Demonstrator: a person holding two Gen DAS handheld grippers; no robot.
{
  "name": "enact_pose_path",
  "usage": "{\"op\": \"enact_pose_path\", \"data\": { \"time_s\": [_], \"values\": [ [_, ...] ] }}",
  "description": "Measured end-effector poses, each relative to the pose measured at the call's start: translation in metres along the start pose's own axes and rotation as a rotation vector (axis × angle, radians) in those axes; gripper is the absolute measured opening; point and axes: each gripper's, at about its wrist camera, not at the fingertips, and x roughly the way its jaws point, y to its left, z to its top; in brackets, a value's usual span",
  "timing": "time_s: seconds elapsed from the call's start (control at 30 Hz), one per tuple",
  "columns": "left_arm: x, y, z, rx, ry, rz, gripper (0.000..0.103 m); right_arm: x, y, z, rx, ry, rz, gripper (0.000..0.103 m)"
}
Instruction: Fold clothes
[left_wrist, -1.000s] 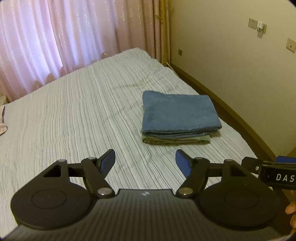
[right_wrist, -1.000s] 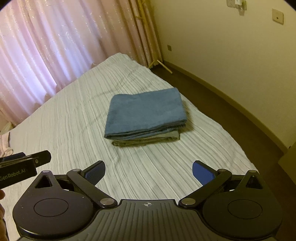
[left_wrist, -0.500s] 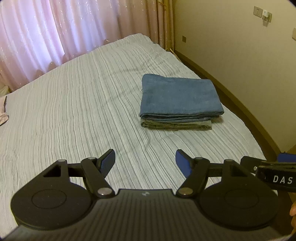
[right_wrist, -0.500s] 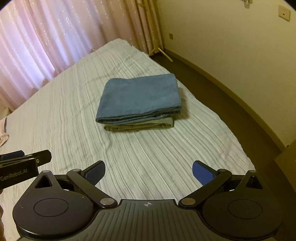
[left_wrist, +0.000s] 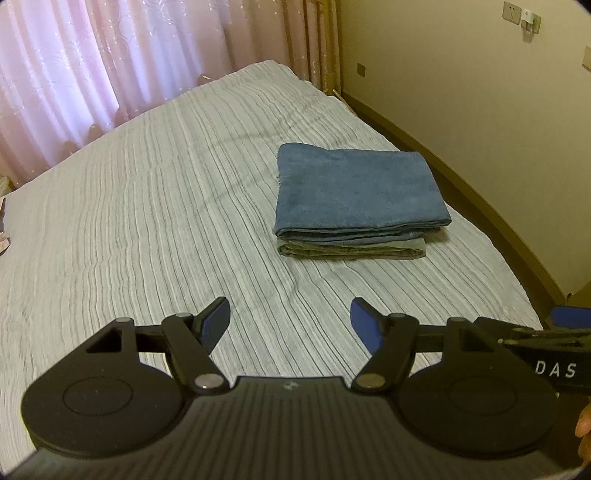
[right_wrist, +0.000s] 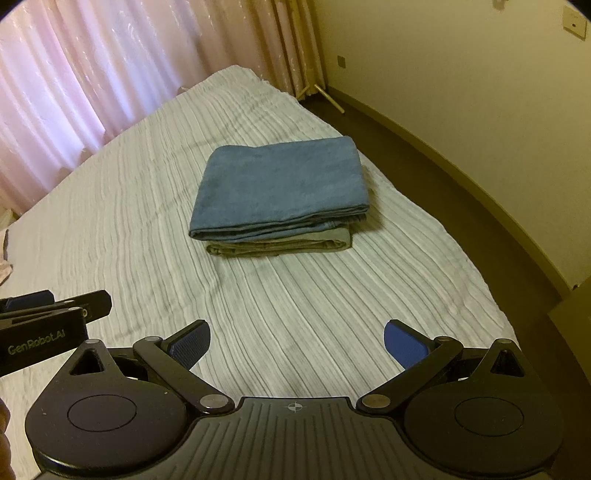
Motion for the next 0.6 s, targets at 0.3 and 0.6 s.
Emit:
{"op": "enact_pose_path", "data": {
  "time_s": [0.3, 0.6],
  "values": [
    [0.027, 0.0, 0.014, 0.013, 0.024, -0.007, 0.069, 0.021, -0.002, 0.014, 0.016, 0.023, -0.016, 0.103],
    [0.052, -0.001, 0.019, 0.02, 0.063, -0.006, 0.069, 0.043, -0.005, 0.023, 0.026, 0.063, -0.027, 0.103]
  ]
}}
